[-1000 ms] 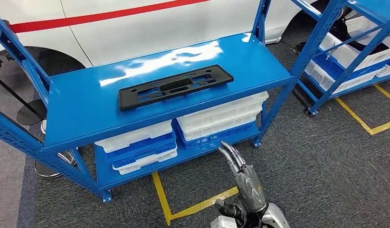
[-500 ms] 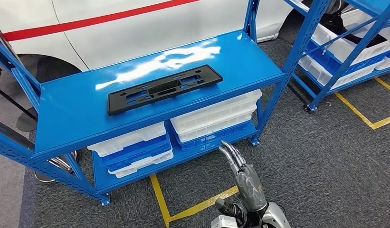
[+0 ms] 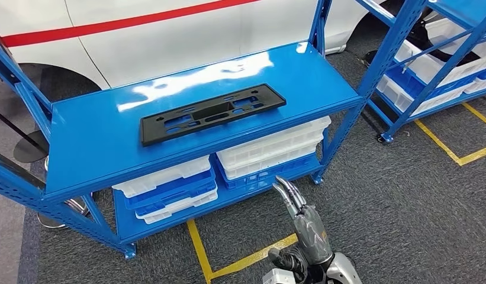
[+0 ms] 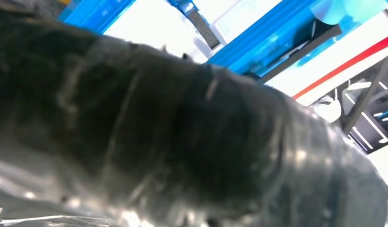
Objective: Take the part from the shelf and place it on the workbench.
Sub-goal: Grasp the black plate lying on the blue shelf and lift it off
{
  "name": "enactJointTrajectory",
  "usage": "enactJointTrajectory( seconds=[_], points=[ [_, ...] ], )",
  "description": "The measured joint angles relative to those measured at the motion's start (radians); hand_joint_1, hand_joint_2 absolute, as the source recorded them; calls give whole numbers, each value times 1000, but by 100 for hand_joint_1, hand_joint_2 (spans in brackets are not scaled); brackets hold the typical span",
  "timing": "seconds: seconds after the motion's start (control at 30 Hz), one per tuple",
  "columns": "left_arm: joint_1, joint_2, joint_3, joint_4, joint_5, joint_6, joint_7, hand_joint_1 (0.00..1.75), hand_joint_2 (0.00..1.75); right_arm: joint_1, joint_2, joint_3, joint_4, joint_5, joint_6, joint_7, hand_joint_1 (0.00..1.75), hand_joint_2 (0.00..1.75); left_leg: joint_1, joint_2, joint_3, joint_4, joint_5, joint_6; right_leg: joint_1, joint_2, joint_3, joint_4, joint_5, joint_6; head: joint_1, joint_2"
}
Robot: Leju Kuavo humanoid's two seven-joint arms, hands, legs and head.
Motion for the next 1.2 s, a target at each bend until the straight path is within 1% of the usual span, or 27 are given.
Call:
enactJointTrajectory(
  seconds=[0.03,0.1,0.17,0.23,0.27,0.33,0.37,0.4,0.43,0.47,0.5,0.53,0.57,0.6,0.67,0.73,0.8,0.83,0.9,0.93,0.97,1.0,1.03,1.07,1.1,1.13,1.2],
  points=[
    [-1,0,0,0,0,-1,0,0,0,0,0,0,0,0,0,0,0,0,-2,-1,2,6,-7,-6,1,-1,28,-62,24,-2,0,0],
    [-1,0,0,0,-1,-2,1,0,0,0,0,0,0,1,0,0,0,0,-4,-1,3,12,-17,-18,5,-2,56,-123,35,-9,0,0],
    [-2,1,0,0,-2,-3,2,0,0,1,0,0,0,1,-1,0,0,0,-5,1,5,12,-21,-29,7,1,57,-126,31,-20,-1,0],
    [-3,1,0,0,-2,-2,3,0,0,1,0,0,0,2,-1,-1,0,0,-3,1,0,34,-39,-40,4,2,66,-134,29,-32,-1,0],
    [-3,2,0,0,-2,-2,3,0,0,1,1,0,0,2,-1,-2,0,0,-1,1,-18,73,-61,-45,2,1,71,-137,28,-38,-1,0],
    [-3,2,0,0,-2,-2,4,0,0,1,1,0,0,2,-1,-3,0,0,1,0,-87,206,-118,-52,3,0,78,-139,23,-46,-2,0],
    [-1,2,0,0,-2,-2,4,0,0,1,1,0,0,2,-1,-3,0,0,2,0,-125,271,-137,-54,3,0,80,-139,21,-48,-2,0],
    [0,2,0,0,-2,-2,4,0,0,2,1,0,0,2,-1,-3,0,0,2,0,-151,308,-137,-55,4,1,84,-139,17,-48,-2,0],
    [0,2,0,0,-2,-2,4,0,0,2,1,0,0,2,-1,-3,0,0,2,0,-159,306,-116,-54,5,3,88,-139,14,-48,-2,0],
    [1,2,0,0,-2,-1,4,0,0,2,1,0,0,2,-1,-3,0,0,2,0,-146,261,-76,-50,5,5,96,-139,9,-47,-2,0],
    [0,2,0,0,-2,-1,4,0,0,2,1,0,0,2,-1,-3,0,0,1,0,-121,190,-28,-45,5,6,104,-139,3,-45,-2,0],
    [0,3,0,0,-2,-1,5,0,0,2,1,0,0,2,-1,-3,0,0,0,-1,-93,126,6,-39,6,7,111,-139,-2,-43,-2,0],
    [0,4,0,0,-2,-1,5,0,0,2,1,0,0,2,-1,-3,0,0,-3,-2,-70,76,27,-33,7,8,116,-139,-6,-40,-2,0],
    [-1,5,0,0,-2,-1,5,0,0,2,1,0,0,2,-1,-3,0,0,-6,-3,-57,47,31,-28,8,8,118,-139,-9,-36,-2,0],
    [-2,6,0,0,-2,0,5,0,0,2,1,0,0,2,-1,-3,0,0,-10,-3,-51,35,22,-22,8,8,116,-141,-11,-28,-2,0],
    [-1,6,0,0,-2,0,5,0,0,2,1,0,-1,2,-1,-3,0,0,-7,-3,-43,19,22,-14,7,6,121,-145,-15,-17,-2,0],
    [-1,6,0,0,-2,1,5,0,0,1,1,0,-3,2,-2,-3,0,0,-1,-1,-25,-1,25,-3,9,3,113,-113,-38,-8,0,0],
    [-2,6,0,0,-2,1,5,0,0,1,1,0,-3,2,-3,-3,0,0,1,0,-17,-8,24,2,9,2,88,-63,-62,-6,1,0],
    [-3,6,0,0,-2,0,5,0,0,3,1,0,-1,2,-3,-3,0,0,0,1,-11,-9,18,8,7,2,10,71,-111,-2,1,0],
    [-2,6,0,0,-2,0,5,0,0,4,1,0,0,2,-3,-3,0,0,-1,0,-8,-8,14,9,6,2,-25,120,-117,0,1,0],
    [-1,6,0,0,-3,1,5,0,0,5,1,0,1,2,-3,-3,0,0,-1,0,-4,-7,10,9,4,2,-43,132,-102,2,1,0],
    [-1,6,0,0,-3,1,5,0,0,5,1,0,2,2,-3,-3,0,0,-1,-1,2,-5,4,8,3,1,-40,104,-66,2,2,0],
    [0,6,0,0,-5,2,5,0,0,5,1,0,2,1,-3,-4,0,0,0,-2,10,-3,-4,5,2,1,-20,45,-18,2,1,0],
    [0,6,0,0,-6,2,5,0,0,5,1,0,3,1,-3,-4,0,0,-1,-3,16,0,-12,1,3,-1,5,-18,19,0,2,0],
    [-1,6,0,0,-7,3,5,0,0,4,1,0,4,1,-3,-5,0,0,-3,-4,21,5,-21,-4,4,-2,30,-76,42,-3,2,0],
    [-2,6,0,0,-8,4,6,0,0,4,1,0,4,0,-3,-6,0,0,-4,-4,22,8,-27,-10,6,-2,44,-109,49,-7,2,0],
    [-2,6,0,0,-8,6,7,0,0,4,1,0,5,-2,-3,-7,0,0,-7,-3,22,10,-32,-21,9,1,51,-126,39,-15,1,0]
  ],
)
